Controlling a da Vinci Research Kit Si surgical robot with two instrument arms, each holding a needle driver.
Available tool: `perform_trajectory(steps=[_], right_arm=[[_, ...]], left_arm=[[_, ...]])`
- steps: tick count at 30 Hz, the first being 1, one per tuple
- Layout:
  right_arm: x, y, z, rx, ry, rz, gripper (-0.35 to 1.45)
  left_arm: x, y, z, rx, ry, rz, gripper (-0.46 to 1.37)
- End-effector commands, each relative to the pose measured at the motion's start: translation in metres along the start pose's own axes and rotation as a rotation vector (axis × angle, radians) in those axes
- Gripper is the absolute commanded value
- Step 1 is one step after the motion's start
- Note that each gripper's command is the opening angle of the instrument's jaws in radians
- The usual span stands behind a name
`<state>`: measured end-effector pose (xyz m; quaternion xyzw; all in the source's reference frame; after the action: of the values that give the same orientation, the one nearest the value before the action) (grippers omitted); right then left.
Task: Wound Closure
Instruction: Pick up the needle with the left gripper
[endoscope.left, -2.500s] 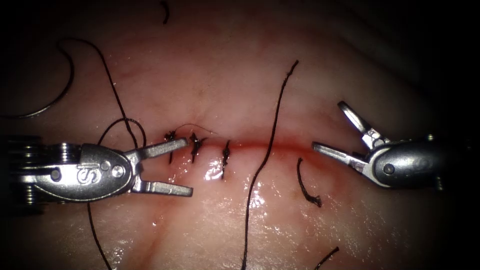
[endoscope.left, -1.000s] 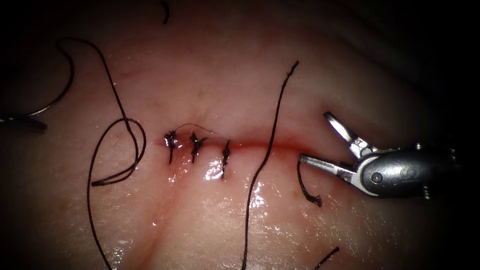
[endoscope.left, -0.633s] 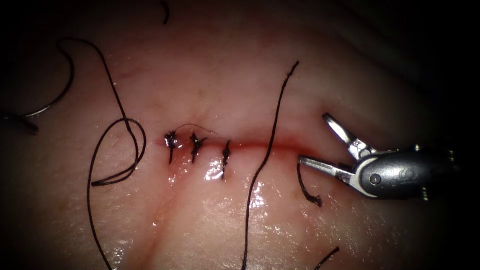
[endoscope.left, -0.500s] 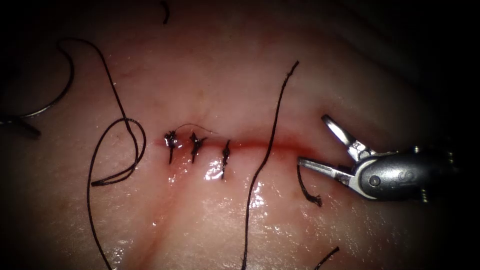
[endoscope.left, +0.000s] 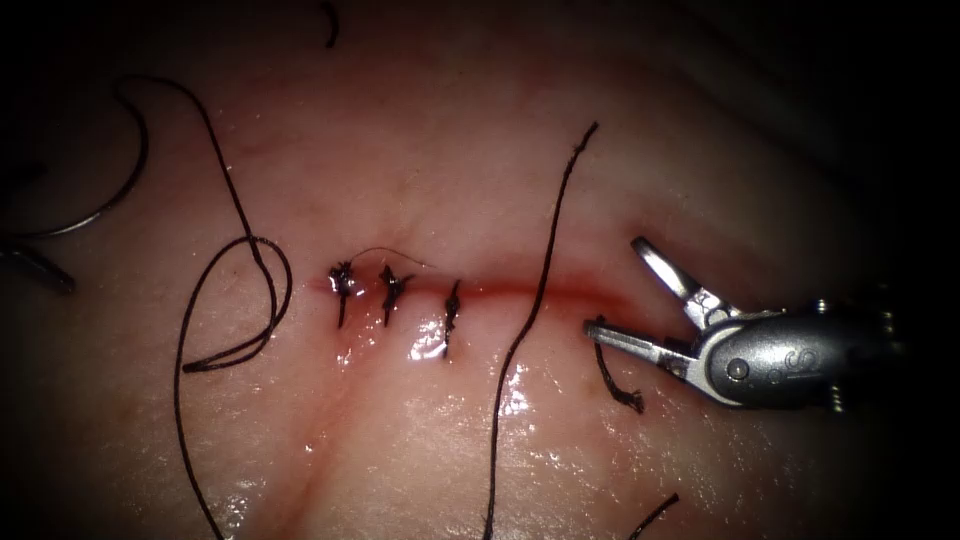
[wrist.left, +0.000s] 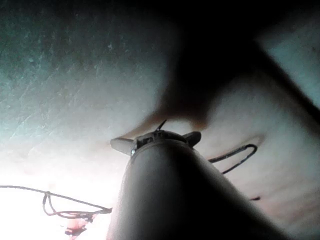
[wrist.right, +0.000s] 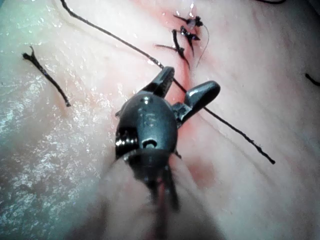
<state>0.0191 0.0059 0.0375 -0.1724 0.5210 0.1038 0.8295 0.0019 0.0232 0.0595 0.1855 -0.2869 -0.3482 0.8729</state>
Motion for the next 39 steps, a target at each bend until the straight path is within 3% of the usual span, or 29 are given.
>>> perform_trajectory(steps=[1,14,22,25,28,30,33,39], right_arm=[[0.0,0.0,0.0,0.006,0.0,0.0,1.21],[0.0,0.0,0.0,0.006,0.0,0.0,1.2],[0.0001,-0.0001,0.0001,0.005,-0.001,0.0,1.19],[0.0001,-0.0001,0.0002,0.004,-0.001,0.001,1.2],[0.0002,-0.0001,0.0002,0.004,-0.001,0.001,1.2],[0.0002,-0.0002,0.0002,0.005,-0.001,0.001,1.19],[0.0002,-0.0002,0.0002,0.005,-0.001,0.001,1.19],[0.0003,-0.0002,0.0001,0.005,0.0,0.001,1.19]], left_arm=[[0.0001,0.0001,0.0001,0.015,-0.001,0.001,1.1],[0.0012,0.0013,0.0018,0.134,0.034,-0.055,1.03],[0.0025,0.0021,0.0021,0.196,0.067,-0.109,0.76],[0.0028,0.0024,0.0021,0.217,0.074,-0.135,0.51],[0.0026,0.0026,0.0019,0.231,0.082,-0.145,0.05],[0.0022,0.0028,0.0018,0.235,0.087,-0.145,-0.35],[0.0018,0.003,0.0016,0.23,0.084,-0.147,-0.35],[0.0007,0.003,0.0007,0.126,0.079,-0.094,-0.35]])
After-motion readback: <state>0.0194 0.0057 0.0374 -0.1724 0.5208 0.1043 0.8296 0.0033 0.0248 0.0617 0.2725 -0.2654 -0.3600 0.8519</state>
